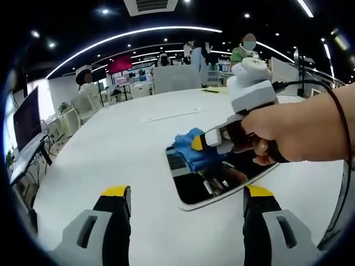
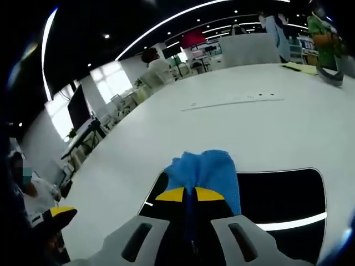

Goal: Wipe the mirror surface with the cleaning cloth until all visible marks leave the cleaned area.

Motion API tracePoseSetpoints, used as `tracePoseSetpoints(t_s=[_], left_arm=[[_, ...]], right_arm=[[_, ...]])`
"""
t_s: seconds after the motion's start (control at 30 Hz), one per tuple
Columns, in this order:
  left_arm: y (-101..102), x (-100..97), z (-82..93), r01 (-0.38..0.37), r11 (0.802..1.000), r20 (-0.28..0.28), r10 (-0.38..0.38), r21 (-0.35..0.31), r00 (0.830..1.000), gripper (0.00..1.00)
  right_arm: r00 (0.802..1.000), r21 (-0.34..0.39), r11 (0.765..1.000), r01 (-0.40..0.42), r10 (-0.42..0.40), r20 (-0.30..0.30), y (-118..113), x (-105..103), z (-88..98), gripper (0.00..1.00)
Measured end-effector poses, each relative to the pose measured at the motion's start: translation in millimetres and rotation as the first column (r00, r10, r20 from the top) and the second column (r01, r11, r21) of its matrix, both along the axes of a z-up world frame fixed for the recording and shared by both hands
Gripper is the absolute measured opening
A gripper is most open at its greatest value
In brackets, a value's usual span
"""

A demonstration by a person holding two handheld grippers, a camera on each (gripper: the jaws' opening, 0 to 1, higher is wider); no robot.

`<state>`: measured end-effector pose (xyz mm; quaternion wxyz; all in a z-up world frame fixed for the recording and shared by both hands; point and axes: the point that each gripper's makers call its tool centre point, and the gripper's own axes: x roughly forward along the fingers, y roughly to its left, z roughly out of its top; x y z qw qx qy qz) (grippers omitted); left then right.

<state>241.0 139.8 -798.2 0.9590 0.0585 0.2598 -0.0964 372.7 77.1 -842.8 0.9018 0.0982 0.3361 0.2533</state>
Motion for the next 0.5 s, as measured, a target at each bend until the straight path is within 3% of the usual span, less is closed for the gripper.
tracePoseSetpoints(t_s=[0.5], left_arm=[[-1.6, 0.3, -0.9, 0.006, 1.0, 0.0, -0.006, 0.002, 1.0, 0.83]], right_arm=[[0.998, 0.002, 0.998, 0.055, -0.055, 0.004, -26.0, 6.9, -0.4, 0.01]])
